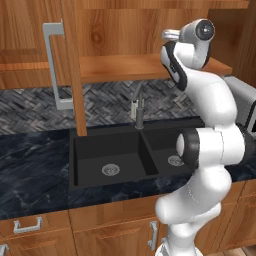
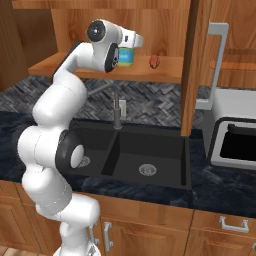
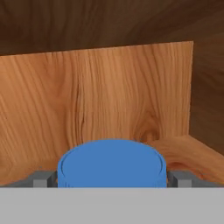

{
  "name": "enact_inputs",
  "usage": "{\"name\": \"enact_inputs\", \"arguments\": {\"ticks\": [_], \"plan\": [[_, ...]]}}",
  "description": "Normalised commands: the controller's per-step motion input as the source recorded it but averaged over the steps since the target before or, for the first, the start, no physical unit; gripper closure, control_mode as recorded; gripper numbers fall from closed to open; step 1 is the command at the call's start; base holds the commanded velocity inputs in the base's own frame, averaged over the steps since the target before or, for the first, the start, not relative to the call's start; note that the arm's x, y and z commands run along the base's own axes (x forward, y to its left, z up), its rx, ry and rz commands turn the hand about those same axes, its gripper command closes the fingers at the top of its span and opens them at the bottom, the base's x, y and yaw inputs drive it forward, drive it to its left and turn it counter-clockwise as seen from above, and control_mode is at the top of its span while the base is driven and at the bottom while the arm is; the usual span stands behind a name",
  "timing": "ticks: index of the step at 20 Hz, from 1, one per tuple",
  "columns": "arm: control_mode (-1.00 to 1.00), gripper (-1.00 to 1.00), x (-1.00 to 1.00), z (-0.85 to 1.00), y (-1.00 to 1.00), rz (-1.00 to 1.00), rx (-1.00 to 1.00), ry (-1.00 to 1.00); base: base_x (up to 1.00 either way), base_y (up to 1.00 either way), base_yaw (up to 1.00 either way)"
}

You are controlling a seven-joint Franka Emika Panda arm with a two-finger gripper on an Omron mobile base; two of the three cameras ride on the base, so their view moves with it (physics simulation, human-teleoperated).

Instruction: The dining table condiment station is running low on mayonnaise. Refill the condiment station by opening the cabinet and taking the mayonnaise from the cabinet and placing it on the dining table.

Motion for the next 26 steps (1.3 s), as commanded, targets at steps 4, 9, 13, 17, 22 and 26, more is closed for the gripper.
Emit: {"name": "enact_inputs", "arguments": {"ticks": [4,9,13,17,22,26], "plan": [[-1.00,1.00,-1.00,0.00,0.21,0.04,0.00,-0.03,0.00,0.00,0.00],[-1.00,1.00,-1.00,0.10,0.29,0.00,0.00,0.00,0.00,0.00,0.00],[-1.00,1.00,-1.00,0.11,0.26,0.00,0.00,0.00,0.00,0.00,0.00],[-1.00,1.00,-1.00,0.14,0.24,0.03,0.00,0.00,0.00,0.00,0.00],[-1.00,1.00,-1.00,0.08,0.28,0.06,0.00,0.03,0.00,0.00,0.00],[-1.00,1.00,-1.00,0.00,0.12,0.11,-0.01,0.03,0.00,0.00,0.00]]}}
